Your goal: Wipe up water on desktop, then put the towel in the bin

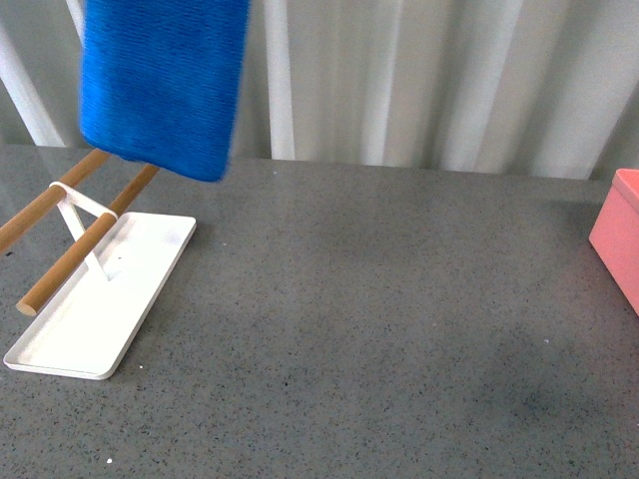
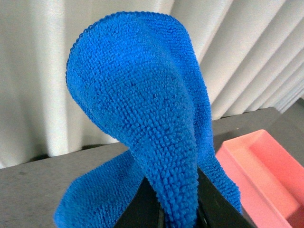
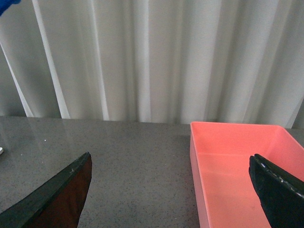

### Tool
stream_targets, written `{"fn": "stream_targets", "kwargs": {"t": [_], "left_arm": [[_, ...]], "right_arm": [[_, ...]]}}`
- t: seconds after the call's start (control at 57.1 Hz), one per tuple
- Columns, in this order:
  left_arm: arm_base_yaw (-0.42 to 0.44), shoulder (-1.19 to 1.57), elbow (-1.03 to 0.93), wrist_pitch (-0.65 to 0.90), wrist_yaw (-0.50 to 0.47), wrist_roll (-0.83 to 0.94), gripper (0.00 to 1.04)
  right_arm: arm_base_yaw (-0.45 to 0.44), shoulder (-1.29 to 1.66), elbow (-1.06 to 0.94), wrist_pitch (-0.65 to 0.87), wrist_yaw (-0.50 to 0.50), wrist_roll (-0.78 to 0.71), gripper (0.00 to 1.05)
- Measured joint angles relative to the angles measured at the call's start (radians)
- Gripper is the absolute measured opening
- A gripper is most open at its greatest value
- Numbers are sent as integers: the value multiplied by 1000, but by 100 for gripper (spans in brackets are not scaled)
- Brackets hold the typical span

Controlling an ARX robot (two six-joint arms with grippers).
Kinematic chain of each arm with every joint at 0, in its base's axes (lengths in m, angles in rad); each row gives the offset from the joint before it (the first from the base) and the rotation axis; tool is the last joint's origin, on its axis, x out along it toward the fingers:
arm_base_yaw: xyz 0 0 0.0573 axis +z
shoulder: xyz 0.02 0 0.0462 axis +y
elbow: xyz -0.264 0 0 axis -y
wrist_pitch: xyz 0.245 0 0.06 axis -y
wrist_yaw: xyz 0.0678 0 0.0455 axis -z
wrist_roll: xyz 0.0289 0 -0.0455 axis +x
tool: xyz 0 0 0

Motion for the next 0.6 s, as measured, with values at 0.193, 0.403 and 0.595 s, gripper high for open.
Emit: {"fn": "stream_targets", "kwargs": {"t": [0.193,0.403,0.595], "left_arm": [[-97,-3,-166,211,32,-97,5],[-187,50,-314,449,40,-196,5],[-252,133,-399,661,34,-293,5]], "right_arm": [[0,0,0,0,0,0,98],[0,0,0,0,0,0,98],[0,0,0,0,0,0,98]]}}
